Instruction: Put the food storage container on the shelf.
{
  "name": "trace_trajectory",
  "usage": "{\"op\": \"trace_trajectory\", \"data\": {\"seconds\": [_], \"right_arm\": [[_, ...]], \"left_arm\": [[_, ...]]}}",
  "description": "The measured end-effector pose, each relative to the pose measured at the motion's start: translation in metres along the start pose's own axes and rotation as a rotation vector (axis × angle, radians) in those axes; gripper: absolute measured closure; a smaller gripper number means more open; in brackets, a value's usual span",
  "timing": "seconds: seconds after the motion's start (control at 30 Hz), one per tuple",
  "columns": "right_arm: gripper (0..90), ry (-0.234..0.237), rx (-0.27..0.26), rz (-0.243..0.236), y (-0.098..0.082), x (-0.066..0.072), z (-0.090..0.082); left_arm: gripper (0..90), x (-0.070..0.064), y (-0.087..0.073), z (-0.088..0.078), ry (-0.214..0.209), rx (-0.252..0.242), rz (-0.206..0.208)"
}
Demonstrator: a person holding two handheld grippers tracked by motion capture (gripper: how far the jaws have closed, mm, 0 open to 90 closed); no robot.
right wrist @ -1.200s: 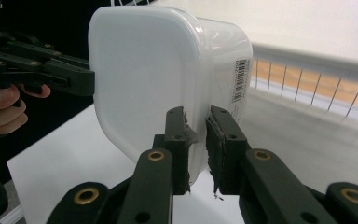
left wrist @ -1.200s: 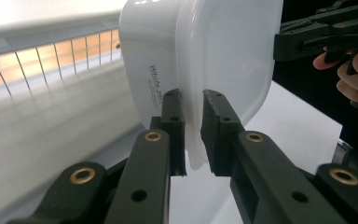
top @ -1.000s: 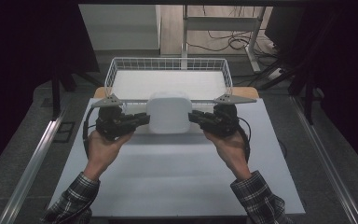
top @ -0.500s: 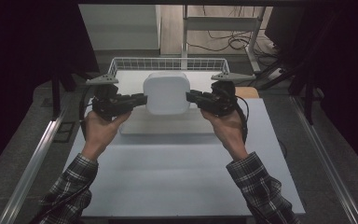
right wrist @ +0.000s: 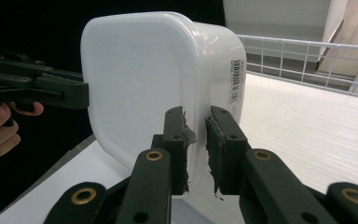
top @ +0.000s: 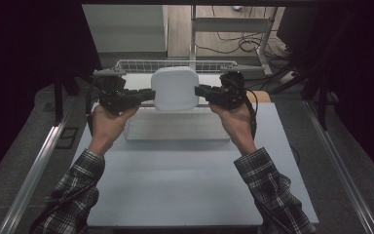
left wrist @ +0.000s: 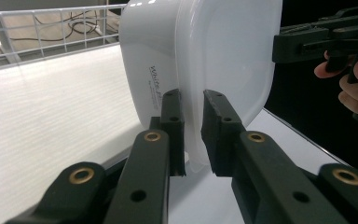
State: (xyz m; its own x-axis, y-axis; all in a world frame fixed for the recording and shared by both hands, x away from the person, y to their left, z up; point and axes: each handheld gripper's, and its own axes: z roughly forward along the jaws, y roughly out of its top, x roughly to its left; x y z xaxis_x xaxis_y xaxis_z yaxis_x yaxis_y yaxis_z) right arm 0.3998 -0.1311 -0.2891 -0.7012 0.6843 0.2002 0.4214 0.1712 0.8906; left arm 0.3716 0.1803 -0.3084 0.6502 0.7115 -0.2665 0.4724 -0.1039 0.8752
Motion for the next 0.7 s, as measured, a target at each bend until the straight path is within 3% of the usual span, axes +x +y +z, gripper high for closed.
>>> {"op": "trace_trajectory", "data": {"seconds": [0.53,0.7], "right_arm": [[76.5,-0.030,0.071,0.052,0.015,-0.014,0.021],[74.5,-0.032,0.092,0.068,0.015,-0.019,0.027]], "left_arm": [[77.2,0.013,0.014,0.017,0.050,0.047,-0.021],[75.6,0.015,0.017,0.018,0.032,0.037,-0.036]]}}
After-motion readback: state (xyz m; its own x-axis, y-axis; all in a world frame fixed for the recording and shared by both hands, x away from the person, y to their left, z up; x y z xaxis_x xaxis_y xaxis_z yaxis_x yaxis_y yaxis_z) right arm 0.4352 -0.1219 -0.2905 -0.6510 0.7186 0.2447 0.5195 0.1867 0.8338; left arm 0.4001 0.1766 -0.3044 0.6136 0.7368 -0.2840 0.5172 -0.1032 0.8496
